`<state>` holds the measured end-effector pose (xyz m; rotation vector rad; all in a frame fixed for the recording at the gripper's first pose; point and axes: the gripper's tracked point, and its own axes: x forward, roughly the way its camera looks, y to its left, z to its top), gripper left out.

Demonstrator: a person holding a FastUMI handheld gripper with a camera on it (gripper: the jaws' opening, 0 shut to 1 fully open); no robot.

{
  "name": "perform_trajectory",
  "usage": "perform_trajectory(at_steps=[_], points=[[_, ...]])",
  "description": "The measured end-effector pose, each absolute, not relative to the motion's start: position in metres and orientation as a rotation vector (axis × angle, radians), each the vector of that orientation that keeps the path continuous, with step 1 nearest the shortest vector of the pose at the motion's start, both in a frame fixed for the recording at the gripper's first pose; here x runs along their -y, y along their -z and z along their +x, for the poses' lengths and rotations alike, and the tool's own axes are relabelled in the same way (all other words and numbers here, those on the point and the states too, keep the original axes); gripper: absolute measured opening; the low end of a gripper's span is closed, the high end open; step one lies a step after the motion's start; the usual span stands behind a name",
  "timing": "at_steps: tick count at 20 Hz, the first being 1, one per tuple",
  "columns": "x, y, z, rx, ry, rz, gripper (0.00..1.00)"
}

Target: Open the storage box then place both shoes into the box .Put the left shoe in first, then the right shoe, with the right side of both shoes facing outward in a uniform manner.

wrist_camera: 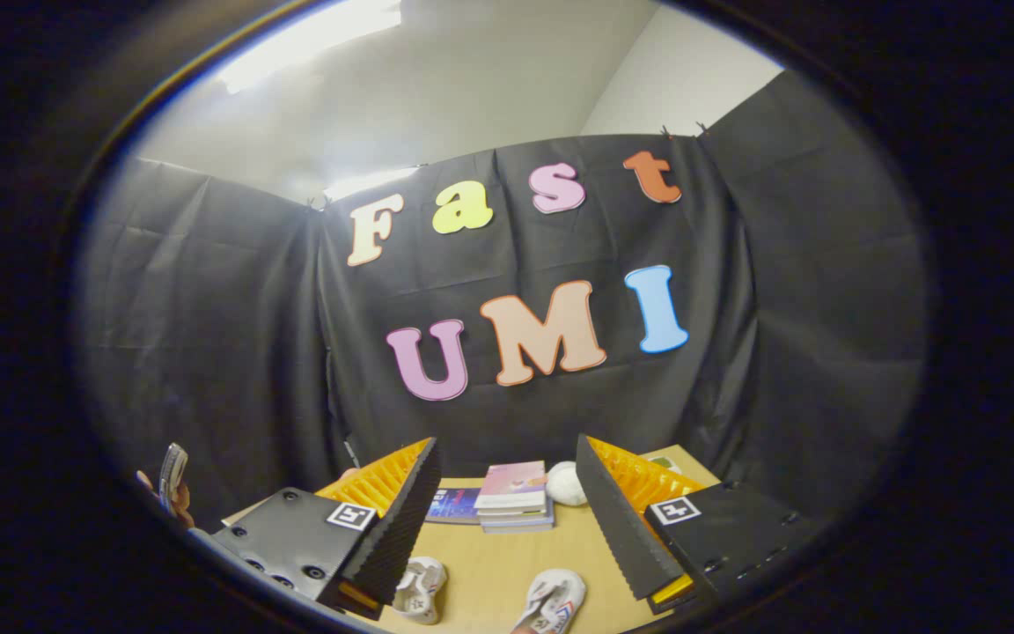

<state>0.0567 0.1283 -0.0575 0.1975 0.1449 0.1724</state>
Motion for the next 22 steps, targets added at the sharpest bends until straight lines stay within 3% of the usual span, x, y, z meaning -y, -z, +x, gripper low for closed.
perform_trajectory(at_steps=[12,22], points=[[-0.249,0.18,0.066,-0.467,-0.29,0.636,0.99],[-0.383,0.308,0.03,-0.886,-0.386,1.23,0.99]])
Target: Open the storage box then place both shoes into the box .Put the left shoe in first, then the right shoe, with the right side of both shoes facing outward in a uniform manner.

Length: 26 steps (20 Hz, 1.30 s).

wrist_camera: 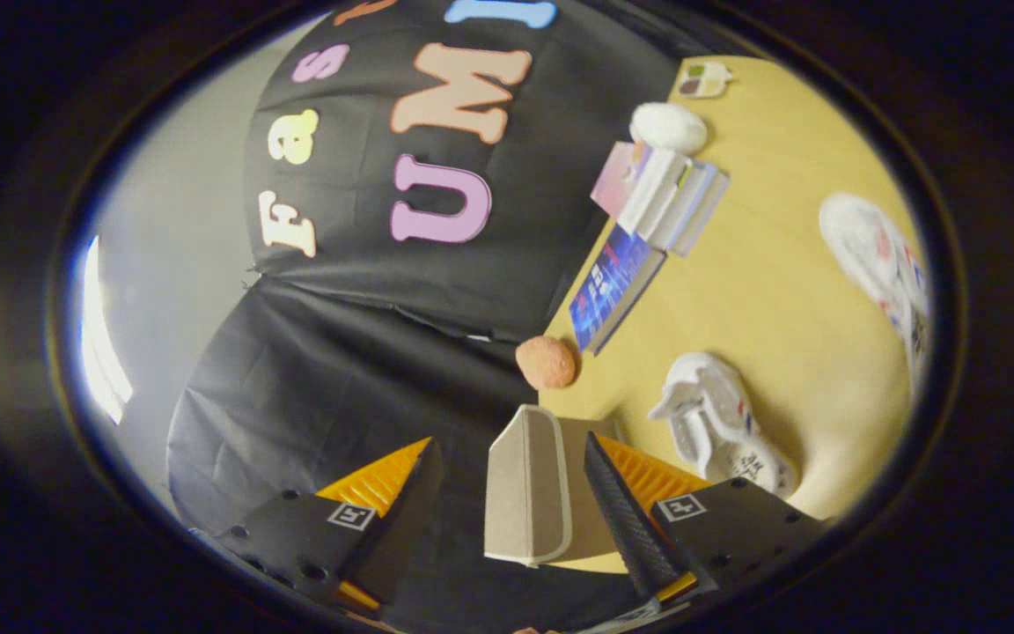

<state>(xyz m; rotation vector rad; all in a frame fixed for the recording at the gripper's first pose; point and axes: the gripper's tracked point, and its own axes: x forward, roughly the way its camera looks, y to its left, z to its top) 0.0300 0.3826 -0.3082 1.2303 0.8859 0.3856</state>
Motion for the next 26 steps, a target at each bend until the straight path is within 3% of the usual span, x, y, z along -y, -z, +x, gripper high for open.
perform_trajectory(at_steps=[12,21,26], points=[[-0.5,0.382,-0.034,-1.183,-0.446,1.378,0.99],[-0.543,0.396,-0.036,-1.223,-0.425,1.497,0.99],[-0.541,0.407,-0.042,-1.276,-0.395,1.482,0.76]])
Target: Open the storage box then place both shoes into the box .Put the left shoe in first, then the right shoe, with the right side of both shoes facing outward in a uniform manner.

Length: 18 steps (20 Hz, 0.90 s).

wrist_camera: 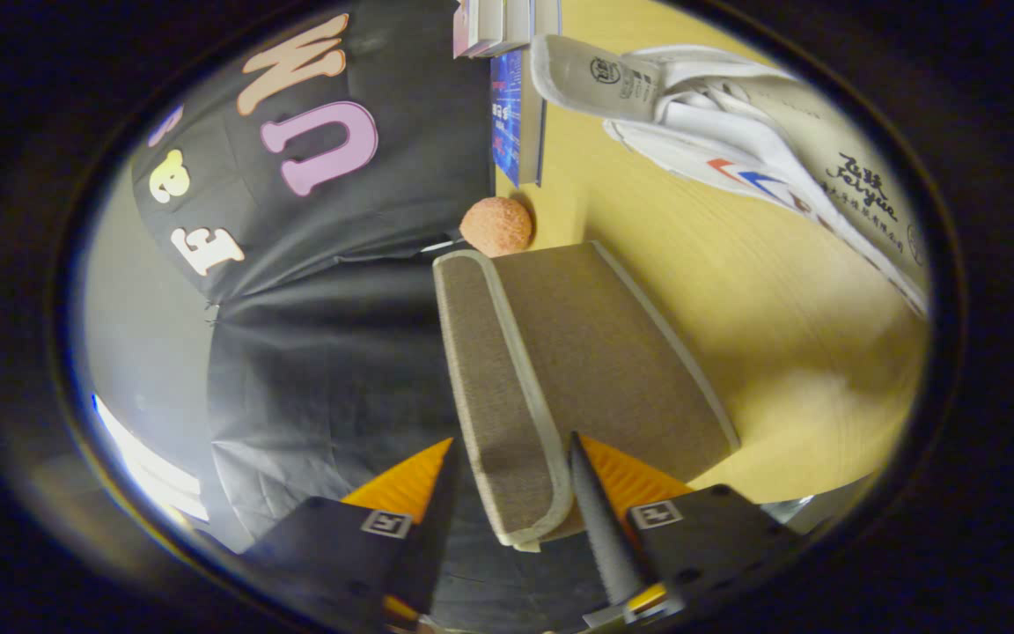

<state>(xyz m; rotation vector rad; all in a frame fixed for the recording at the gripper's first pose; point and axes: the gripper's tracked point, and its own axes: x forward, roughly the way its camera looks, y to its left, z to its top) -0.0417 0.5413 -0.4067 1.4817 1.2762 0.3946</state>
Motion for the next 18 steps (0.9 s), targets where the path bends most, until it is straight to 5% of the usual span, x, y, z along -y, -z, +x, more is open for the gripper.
perform_trajectory(at_steps=[3,7,18], points=[[-0.547,0.407,-0.041,-1.291,-0.393,1.494,0.62],[-0.535,0.41,-0.036,-1.278,-0.362,1.468,0.11],[-0.536,0.357,-0.031,-1.162,-0.494,1.321,0.02]])
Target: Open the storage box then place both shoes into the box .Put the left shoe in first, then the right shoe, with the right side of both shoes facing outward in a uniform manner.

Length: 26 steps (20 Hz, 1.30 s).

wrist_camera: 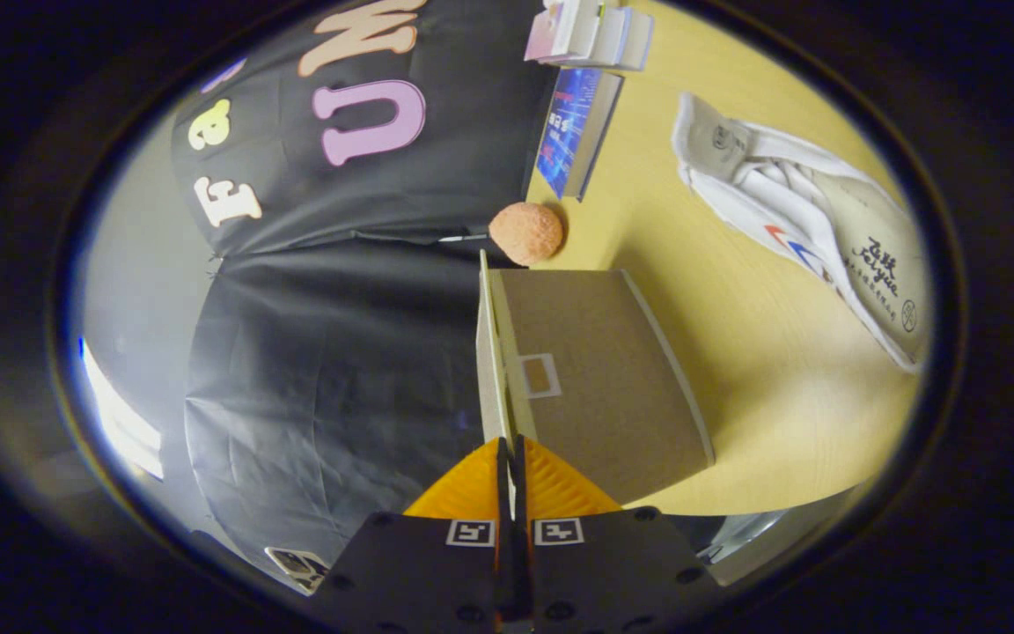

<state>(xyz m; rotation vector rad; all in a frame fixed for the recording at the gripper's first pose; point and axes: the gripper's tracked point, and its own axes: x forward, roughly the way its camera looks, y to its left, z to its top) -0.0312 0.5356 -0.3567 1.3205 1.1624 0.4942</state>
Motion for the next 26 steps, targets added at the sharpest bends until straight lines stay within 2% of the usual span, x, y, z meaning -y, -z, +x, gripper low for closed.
perform_trajectory(at_steps=[10,18,22,26], points=[[-0.573,0.287,-0.021,-1.037,-0.635,1.191,0.02],[-0.655,0.195,-0.023,-0.921,-0.882,0.986,0.02],[-0.695,0.178,-0.03,-0.918,-0.954,0.921,0.02],[-0.726,0.19,-0.035,-0.957,-0.954,0.875,0.02]])
